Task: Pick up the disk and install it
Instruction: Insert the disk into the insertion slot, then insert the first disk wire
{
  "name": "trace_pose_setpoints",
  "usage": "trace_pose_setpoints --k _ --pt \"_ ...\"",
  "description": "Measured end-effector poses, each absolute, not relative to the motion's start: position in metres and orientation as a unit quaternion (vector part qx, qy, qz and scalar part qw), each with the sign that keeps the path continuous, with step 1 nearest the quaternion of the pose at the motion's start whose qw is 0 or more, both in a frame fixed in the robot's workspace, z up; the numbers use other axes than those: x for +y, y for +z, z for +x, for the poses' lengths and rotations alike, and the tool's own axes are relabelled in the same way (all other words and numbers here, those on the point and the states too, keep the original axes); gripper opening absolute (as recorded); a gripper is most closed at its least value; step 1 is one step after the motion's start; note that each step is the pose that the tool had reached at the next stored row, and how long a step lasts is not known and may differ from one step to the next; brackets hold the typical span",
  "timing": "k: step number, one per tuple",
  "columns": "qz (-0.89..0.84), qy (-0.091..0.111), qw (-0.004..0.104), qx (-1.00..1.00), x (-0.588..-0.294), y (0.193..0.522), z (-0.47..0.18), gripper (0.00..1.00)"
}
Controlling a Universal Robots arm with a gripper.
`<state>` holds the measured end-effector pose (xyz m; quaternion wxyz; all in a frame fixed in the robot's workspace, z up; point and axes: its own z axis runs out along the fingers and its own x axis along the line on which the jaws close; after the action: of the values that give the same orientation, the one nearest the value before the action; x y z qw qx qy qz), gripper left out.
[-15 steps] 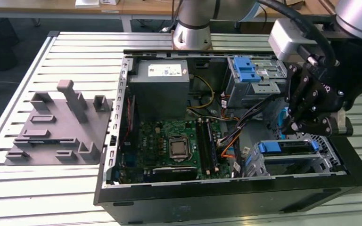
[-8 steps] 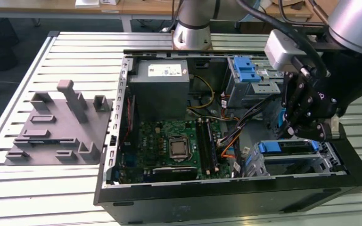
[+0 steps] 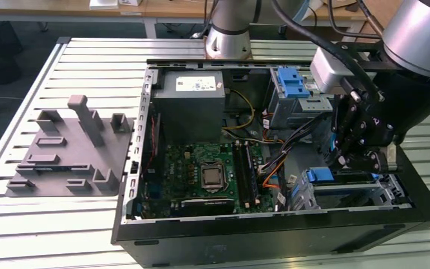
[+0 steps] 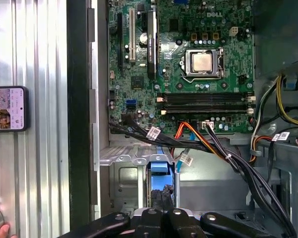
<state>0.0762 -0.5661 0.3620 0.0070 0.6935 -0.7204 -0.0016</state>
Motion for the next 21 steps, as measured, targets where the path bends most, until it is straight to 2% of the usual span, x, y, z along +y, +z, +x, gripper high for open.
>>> trace_pose_setpoints --k 21 --pt "0.694 -0.001 0.007 -0.720 -0.566 0.361 0.089 0.11"
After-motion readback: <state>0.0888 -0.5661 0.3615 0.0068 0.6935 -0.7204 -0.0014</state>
